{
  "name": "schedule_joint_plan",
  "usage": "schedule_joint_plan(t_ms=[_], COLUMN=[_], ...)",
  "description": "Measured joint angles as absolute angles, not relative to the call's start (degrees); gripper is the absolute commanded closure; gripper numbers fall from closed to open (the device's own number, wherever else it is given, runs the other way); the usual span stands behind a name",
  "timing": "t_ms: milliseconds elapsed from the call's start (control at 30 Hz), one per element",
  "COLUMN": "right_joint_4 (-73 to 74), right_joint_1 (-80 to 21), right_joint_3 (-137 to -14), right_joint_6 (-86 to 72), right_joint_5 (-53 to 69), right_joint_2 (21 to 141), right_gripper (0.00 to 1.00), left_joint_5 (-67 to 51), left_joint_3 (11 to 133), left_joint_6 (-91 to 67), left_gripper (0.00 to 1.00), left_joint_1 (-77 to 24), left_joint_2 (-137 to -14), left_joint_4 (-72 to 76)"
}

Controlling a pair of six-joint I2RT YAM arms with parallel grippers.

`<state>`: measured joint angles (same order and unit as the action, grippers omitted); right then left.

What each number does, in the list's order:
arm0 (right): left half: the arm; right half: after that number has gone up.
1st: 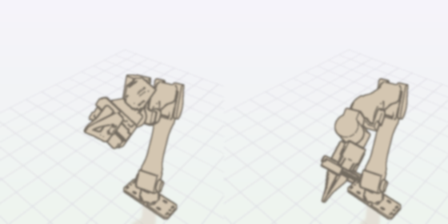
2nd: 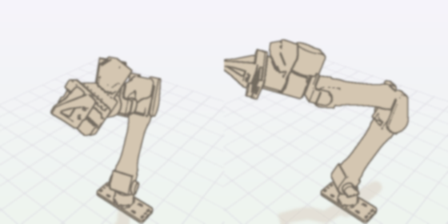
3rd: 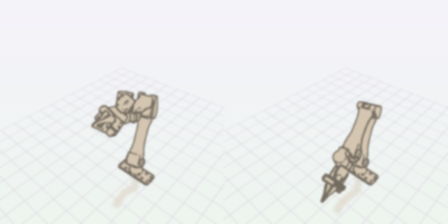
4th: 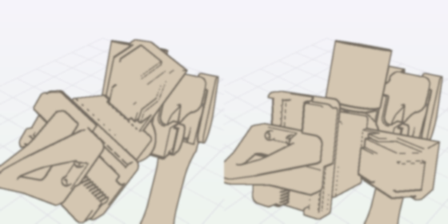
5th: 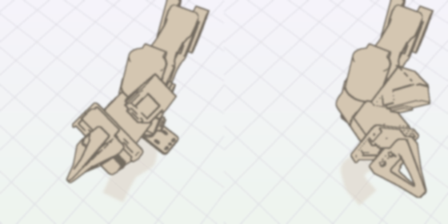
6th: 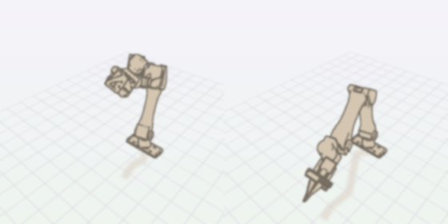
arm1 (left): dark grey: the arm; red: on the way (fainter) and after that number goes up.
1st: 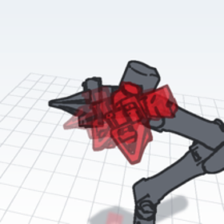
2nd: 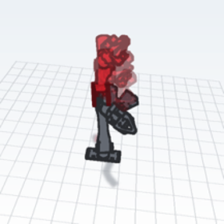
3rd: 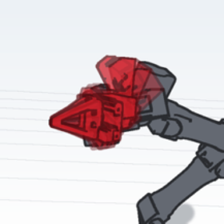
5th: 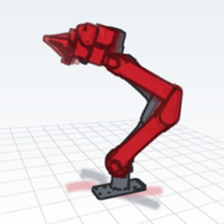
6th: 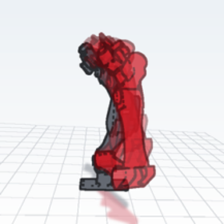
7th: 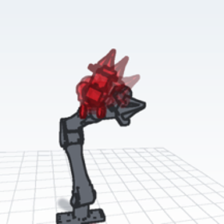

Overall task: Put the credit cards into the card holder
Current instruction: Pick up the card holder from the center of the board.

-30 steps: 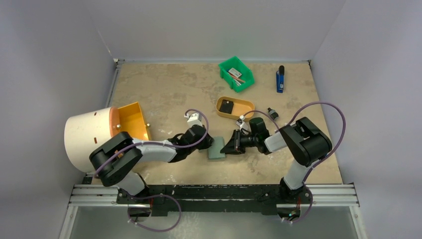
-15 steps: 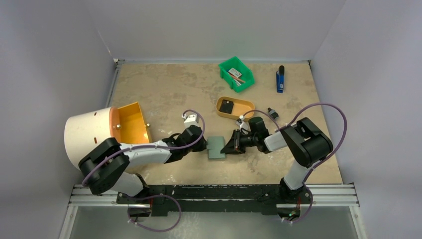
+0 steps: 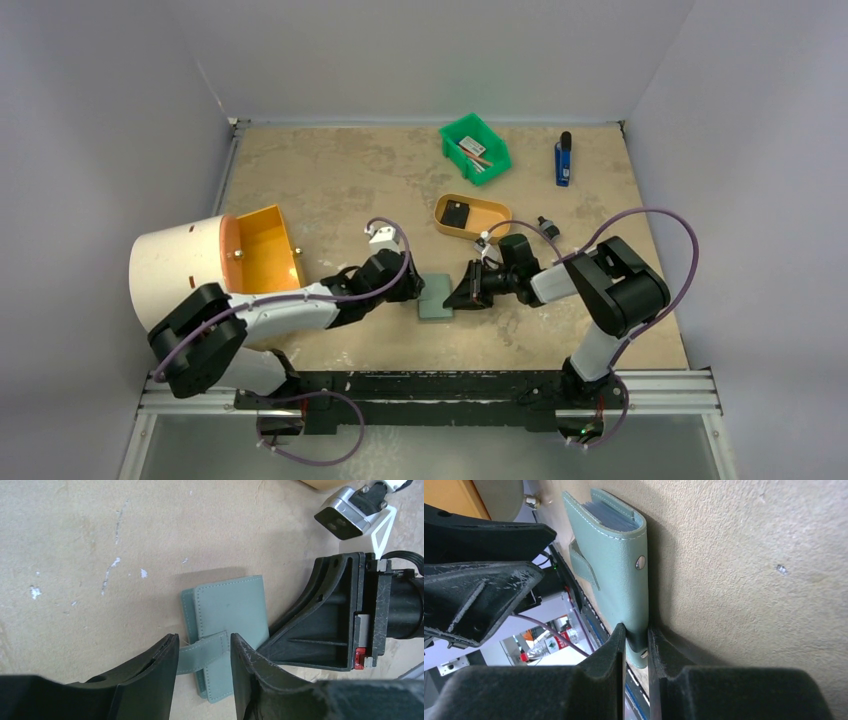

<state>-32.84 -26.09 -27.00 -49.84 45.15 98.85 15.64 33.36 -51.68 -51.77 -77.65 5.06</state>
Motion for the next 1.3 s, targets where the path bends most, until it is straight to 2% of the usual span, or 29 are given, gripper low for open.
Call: schedule_joint_plan(t_ms=[167,367,467,533,700,800,1300], right_joint_4=[-32.3,-31.7,-31.5,-31.4,-31.0,-31.4,-38.0], right_joint_1=[-26.3,-26.6,-26.7,-26.9,-27.1,-27.1,-29.0], right_joint_3=[-27.4,-27.7,-27.7,-27.7,-27.7,-27.7,-27.7], right_joint_6=[-49.8,-49.8,-49.8,-49.8,-50.0,-50.8,-55.2], right_joint_5=[44.8,44.5,44.2,44.0,43.0,43.3,45.9], right_joint_2=[98.8,98.7,98.0,97.7,97.0,96.7,100.2], right_gripper=[0.81,0.79,0.76,0.74,0.59,0.54,0.54], left_joint_5=[15.9,16.8,17.2,17.6,18.7,19.3,20.3], left_joint_3=[35.6,35.8,35.8,35.8,35.8,35.1,32.7], left_joint_6=[-51.1,-50.3,-50.3,-50.3,-50.4,-50.4,-51.7], left_gripper=[0.63,0.90,1.00,1.00,1.00,1.00,1.00], left_joint_1=[-52.8,-53.1,-53.1,-53.1,-53.1,-53.1,-53.1], left_joint_2=[-81.3,-84.1,-84.4,-84.7,-85.5,-85.8,-86.6], left_joint_4=[4.4,3.7,4.2,4.5,5.1,5.2,9.3])
